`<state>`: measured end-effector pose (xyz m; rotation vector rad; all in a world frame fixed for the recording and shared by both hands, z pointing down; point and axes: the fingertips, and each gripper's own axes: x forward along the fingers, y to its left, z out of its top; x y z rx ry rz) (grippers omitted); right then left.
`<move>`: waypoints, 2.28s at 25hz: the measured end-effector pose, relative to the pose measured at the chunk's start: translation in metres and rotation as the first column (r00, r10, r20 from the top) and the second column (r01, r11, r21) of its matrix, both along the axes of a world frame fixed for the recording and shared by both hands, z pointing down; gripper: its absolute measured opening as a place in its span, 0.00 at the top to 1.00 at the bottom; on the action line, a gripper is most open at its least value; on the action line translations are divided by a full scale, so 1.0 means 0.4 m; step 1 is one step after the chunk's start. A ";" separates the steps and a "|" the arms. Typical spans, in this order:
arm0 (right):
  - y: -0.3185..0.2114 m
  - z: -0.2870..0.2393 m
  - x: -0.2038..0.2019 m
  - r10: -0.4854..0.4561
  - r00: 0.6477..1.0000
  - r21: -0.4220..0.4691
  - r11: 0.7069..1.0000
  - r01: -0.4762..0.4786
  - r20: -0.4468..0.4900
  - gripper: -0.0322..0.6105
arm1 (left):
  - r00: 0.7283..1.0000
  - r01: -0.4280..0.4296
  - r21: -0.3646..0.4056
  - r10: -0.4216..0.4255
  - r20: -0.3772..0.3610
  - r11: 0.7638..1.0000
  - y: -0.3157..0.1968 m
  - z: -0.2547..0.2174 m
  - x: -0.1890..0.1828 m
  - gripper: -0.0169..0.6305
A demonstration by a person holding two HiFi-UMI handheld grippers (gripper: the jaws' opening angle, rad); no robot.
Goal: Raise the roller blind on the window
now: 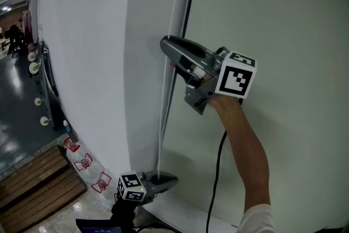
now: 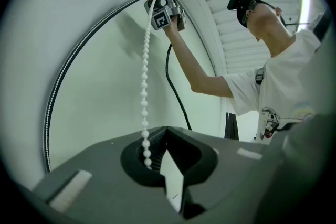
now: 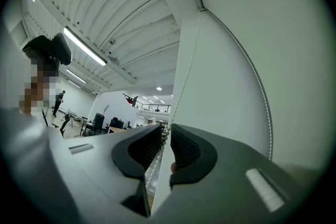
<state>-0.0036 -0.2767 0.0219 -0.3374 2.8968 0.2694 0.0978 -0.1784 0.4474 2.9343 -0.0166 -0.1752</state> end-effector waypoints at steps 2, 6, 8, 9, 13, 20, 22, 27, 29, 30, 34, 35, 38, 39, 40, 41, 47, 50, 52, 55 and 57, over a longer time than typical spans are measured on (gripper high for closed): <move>-0.005 0.001 0.002 0.001 1.000 -0.004 1.000 -0.001 0.004 0.86 | 1.000 0.002 0.000 -0.002 -0.001 1.000 -0.003 0.002 0.000 0.98; -0.010 0.004 0.008 0.004 1.000 -0.014 1.000 -0.003 0.014 0.92 | 1.000 0.005 -0.005 -0.005 -0.001 1.000 -0.010 0.006 -0.006 0.98; -0.009 0.004 0.007 -0.006 1.000 -0.037 0.999 0.006 0.019 0.93 | 1.000 0.002 -0.007 -0.002 -0.003 1.000 -0.009 0.005 -0.008 0.98; -0.006 0.003 0.006 -0.015 1.000 -0.059 0.998 0.016 0.024 0.93 | 1.000 0.000 -0.008 0.000 -0.004 1.000 -0.006 0.003 -0.011 0.98; -0.003 0.005 0.001 -0.029 0.999 -0.090 0.995 0.030 0.020 0.93 | 1.000 -0.006 -0.017 0.006 -0.004 1.000 -0.002 0.002 -0.025 0.98; 0.015 0.044 0.038 -0.022 1.000 -0.075 0.997 0.021 -0.015 0.94 | 1.000 -0.008 -0.031 0.008 0.010 0.999 -0.003 0.028 -0.008 0.98; 0.023 0.074 0.036 -0.015 0.999 -0.075 0.997 0.012 -0.041 0.94 | 1.000 -0.011 -0.024 0.012 0.014 1.000 -0.002 0.033 -0.009 0.98; 0.048 0.309 0.065 -0.014 0.998 -0.102 0.995 0.008 -0.054 0.94 | 0.999 -0.018 -0.006 0.018 0.039 1.000 0.003 0.176 0.003 0.98; 0.049 0.323 0.067 -0.012 0.998 -0.119 0.993 0.005 -0.057 0.94 | 0.999 -0.021 -0.009 0.022 0.040 1.000 0.005 0.161 0.001 0.98; 0.051 0.322 0.065 -0.010 0.998 -0.127 0.992 0.001 -0.065 0.94 | 0.999 -0.022 -0.012 0.022 0.037 1.000 0.007 0.143 0.000 0.98; 0.064 0.320 0.058 -0.009 0.997 -0.163 0.987 -0.004 -0.078 0.94 | 0.999 -0.023 -0.028 0.024 0.024 0.999 0.019 0.085 -0.006 0.98; 0.069 0.318 0.058 -0.009 0.997 -0.170 0.985 -0.005 -0.079 0.94 | 0.999 -0.023 -0.030 0.024 0.021 0.999 0.023 0.073 -0.007 0.98; 0.079 0.314 0.053 -0.009 0.996 -0.190 0.982 -0.009 -0.091 0.94 | 1.000 -0.018 -0.035 0.019 0.010 0.999 0.027 0.027 -0.011 0.98; 0.077 0.317 0.052 -0.012 0.995 -0.199 0.980 -0.007 -0.096 0.94 | 1.000 -0.014 -0.035 0.014 0.006 0.999 0.022 0.011 -0.012 0.98; 0.073 0.322 0.053 -0.017 0.995 -0.209 0.978 -0.004 -0.099 0.94 | 1.000 -0.009 -0.035 0.009 0.003 0.999 0.015 -0.005 -0.012 0.98; 0.067 0.329 0.055 -0.023 0.995 -0.220 0.976 0.000 -0.100 0.94 | 1.000 -0.003 -0.036 0.003 0.001 0.999 0.005 -0.019 -0.011 0.98; 0.057 0.344 0.060 -0.046 0.994 -0.265 0.964 0.017 -0.103 0.94 | 1.000 0.029 -0.054 -0.029 -0.006 0.998 -0.035 -0.090 -0.012 0.98; 0.067 0.343 0.051 -0.058 0.991 -0.281 0.960 0.021 -0.125 0.94 | 0.999 0.037 -0.057 -0.038 -0.015 0.998 -0.038 -0.134 -0.014 0.98; 0.077 0.356 0.048 -0.065 0.987 -0.294 0.956 0.020 -0.144 0.94 | 0.999 0.043 -0.055 -0.044 -0.016 0.998 -0.036 -0.159 -0.013 0.98; 0.073 0.394 0.053 -0.080 0.983 -0.332 0.943 0.020 -0.167 0.94 | 0.998 0.053 -0.060 -0.054 -0.017 0.997 -0.049 -0.184 -0.007 0.98; 0.049 0.445 0.065 -0.091 0.980 -0.363 0.932 0.021 -0.178 0.94 | 0.998 0.062 -0.067 -0.063 -0.016 0.996 -0.079 -0.181 0.001 0.98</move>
